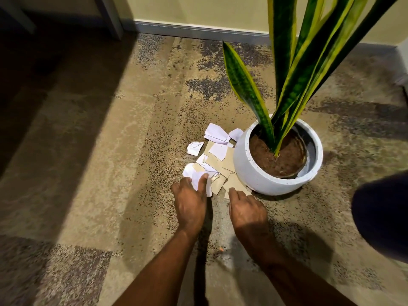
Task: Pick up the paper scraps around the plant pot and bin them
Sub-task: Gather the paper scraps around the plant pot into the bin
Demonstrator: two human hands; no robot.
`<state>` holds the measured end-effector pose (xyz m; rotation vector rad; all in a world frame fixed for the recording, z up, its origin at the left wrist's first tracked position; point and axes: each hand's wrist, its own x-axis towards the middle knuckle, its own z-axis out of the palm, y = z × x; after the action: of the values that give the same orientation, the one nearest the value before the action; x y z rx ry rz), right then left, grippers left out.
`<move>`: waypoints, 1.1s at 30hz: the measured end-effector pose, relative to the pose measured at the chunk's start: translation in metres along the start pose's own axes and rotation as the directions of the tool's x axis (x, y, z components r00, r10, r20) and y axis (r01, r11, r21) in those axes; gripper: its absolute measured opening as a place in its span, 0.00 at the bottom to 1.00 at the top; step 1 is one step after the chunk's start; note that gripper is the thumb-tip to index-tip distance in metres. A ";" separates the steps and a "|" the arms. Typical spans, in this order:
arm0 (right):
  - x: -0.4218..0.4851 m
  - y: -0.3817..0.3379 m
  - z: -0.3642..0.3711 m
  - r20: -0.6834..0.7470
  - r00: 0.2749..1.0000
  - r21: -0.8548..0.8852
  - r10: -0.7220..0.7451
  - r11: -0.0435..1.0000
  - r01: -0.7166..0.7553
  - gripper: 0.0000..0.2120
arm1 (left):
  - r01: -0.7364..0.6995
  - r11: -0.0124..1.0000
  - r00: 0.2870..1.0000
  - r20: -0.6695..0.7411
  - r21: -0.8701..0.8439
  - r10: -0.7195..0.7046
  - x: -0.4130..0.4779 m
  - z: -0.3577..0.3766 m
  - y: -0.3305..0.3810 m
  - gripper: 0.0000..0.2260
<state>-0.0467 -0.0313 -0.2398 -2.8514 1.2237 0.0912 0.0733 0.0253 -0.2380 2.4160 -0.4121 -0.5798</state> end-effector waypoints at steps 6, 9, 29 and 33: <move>-0.004 0.000 0.008 -0.120 0.992 -0.068 -0.031 0.997 0.023 0.10 | 0.149 0.985 0.989 0.006 0.086 -0.150 0.001 0.003 -0.003 0.39; -0.003 0.002 0.014 -0.068 0.997 -0.081 -0.046 0.996 0.041 0.14 | 0.206 0.975 0.978 0.009 0.081 -0.208 0.009 0.007 -0.002 0.40; 0.011 0.003 -0.003 0.183 0.983 0.060 -0.017 0.998 0.006 0.08 | 0.227 0.971 0.970 0.100 -0.069 -0.220 0.022 0.000 -0.011 0.17; 0.012 0.000 -0.001 0.239 0.969 0.148 -0.060 0.989 0.024 0.08 | 0.168 0.983 0.980 0.117 -0.072 -0.158 0.019 -0.002 -0.014 0.17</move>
<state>-0.0385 -0.0405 -0.2397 -2.6453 1.0738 0.3258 0.0928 0.0291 -0.2518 2.3597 -0.2319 -0.7906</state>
